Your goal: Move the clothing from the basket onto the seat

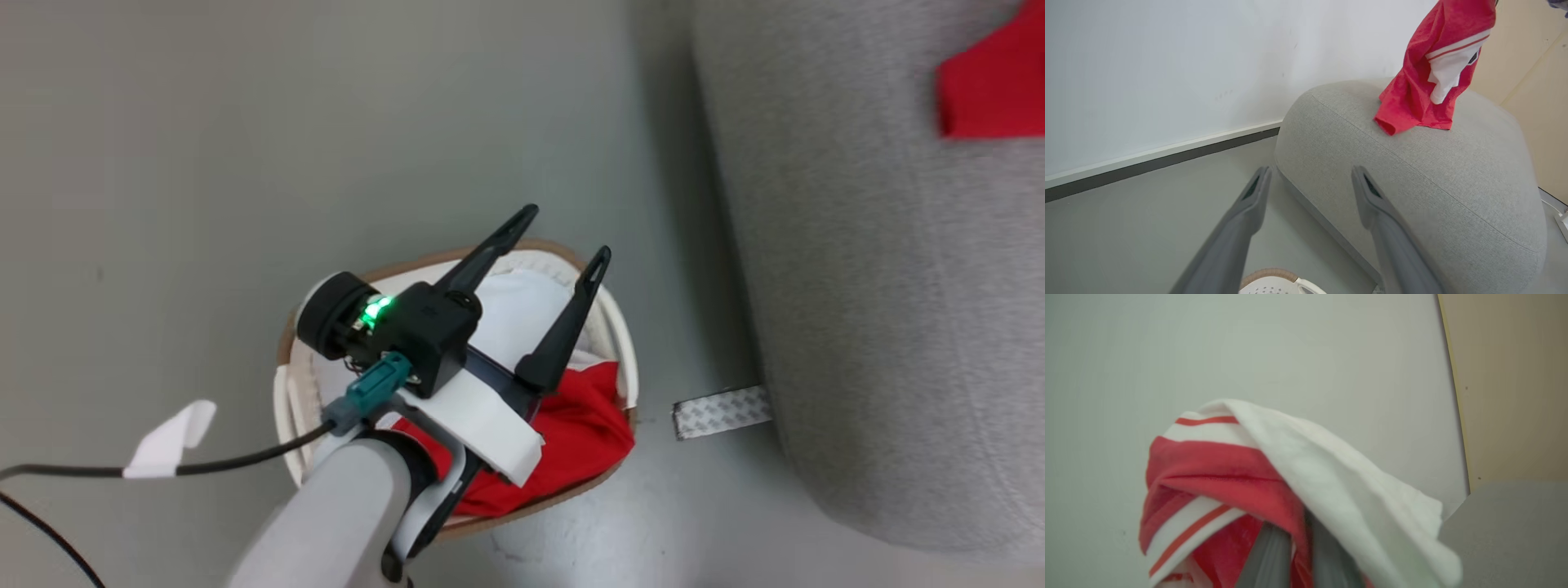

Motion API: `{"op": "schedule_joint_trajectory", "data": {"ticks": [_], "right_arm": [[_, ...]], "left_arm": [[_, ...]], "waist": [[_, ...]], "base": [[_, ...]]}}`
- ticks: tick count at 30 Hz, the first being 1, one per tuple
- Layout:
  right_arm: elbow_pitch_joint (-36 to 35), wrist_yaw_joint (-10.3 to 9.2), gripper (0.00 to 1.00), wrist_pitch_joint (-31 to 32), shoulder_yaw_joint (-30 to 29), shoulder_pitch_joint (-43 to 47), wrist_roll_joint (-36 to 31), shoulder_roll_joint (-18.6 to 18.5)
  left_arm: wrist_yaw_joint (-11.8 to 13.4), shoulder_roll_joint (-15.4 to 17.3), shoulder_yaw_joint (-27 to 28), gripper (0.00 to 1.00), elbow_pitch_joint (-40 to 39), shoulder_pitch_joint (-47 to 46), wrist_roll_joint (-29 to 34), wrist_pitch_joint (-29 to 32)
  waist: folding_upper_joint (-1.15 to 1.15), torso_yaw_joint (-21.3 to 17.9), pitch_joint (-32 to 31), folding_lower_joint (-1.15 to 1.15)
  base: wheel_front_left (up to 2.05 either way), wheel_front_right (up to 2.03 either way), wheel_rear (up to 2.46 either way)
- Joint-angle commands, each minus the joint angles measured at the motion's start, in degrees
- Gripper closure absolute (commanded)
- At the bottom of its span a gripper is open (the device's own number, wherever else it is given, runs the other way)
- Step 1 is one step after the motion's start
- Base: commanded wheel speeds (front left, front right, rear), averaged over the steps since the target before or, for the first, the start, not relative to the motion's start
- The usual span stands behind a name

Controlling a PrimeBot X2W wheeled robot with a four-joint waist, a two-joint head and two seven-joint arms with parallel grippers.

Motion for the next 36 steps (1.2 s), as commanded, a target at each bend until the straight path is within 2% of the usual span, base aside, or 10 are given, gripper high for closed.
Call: {"op": "schedule_joint_trajectory", "data": {"ticks": [1, 8, 14, 16, 17, 18, 23, 28, 36], "right_arm": [[0.0, -0.1, 1.0, 0.0, -1.9, -0.7, -2.5, -0.5], [2.1, -0.1, 1.0, 0.0, -21.5, 4.2, -25.8, 4.3], [3.8, -0.1, 0.99, 0.0, -34.7, 10.7, -39.1, 10.2], [4.2, -0.11, 0.5, 0.0, -37.1, 11.4, -41.9, 11.3], [4.5, -0.11, 0.0, 0.0, -37.7, 11.5, -42.9, 11.9], [4.5, -0.11, 0.0, 0.0, -37.9, 11.8, -43.9, 12.3], [5.5, -0.11, 0.0, 0.0, -33.6, 14.3, -43.6, 15.2], [2.8, -0.11, 0.0, 0.0, -22.7, 22.9, -39.2, 16.7], [-6.0, -0.11, 0.0, 0.0, -3.4, 41.6, -21.9, 17.4]], "left_arm": [[0.2, 0.3, 0.2, 0.0, -0.3, -0.3, -0.6, -0.2], [0.3, 1.1, -0.1, 0.0, -1.3, 0.2, -0.4, -0.5], [0.4, 0.7, -1.0, 0.0, -0.7, 0.6, -0.8, -0.3], [0.5, 0.9, -1.0, 0.0, -0.5, 0.8, -1.0, -0.3], [0.7, 1.0, -0.9, 0.0, -0.3, 0.9, -1.0, -0.3], [0.8, 1.0, -0.8, 0.0, -0.3, 1.0, -1.1, -0.4], [1.3, 1.5, 0.0, 0.0, 1.1, 2.3, -1.6, -1.6], [2.5, 1.2, 1.6, 0.0, 3.9, 5.4, -3.8, -5.0], [5.4, 1.5, 5.6, 0.0, 9.6, 13.0, -7.3, -11.4]], "waist": [[0.0, 2.4, 2.5, -0.01], [0.0, 4.5, 4.5, -0.01], [0.0, 4.5, 3.6, -0.01], [0.0, 4.1, 2.9, -0.01], [0.0, 3.8, 2.6, -0.01], [0.0, 3.5, 2.2, -0.01], [0.0, 2.0, -1.6, -0.01], [0.0, 1.9, -8.2, -0.01], [0.0, 3.7, -19.9, -0.01]], "base": [[0.0, 0.0, 0.0], [0.0, 0.0, 0.0], [0.0, 0.0, 0.0], [0.0, 0.0, 0.0], [0.0, 0.0, 0.0], [0.0, 0.0, 0.0], [0.0, 0.0, 0.0], [0.0, 0.0, 0.0], [0.0, 0.0, 0.0]]}}
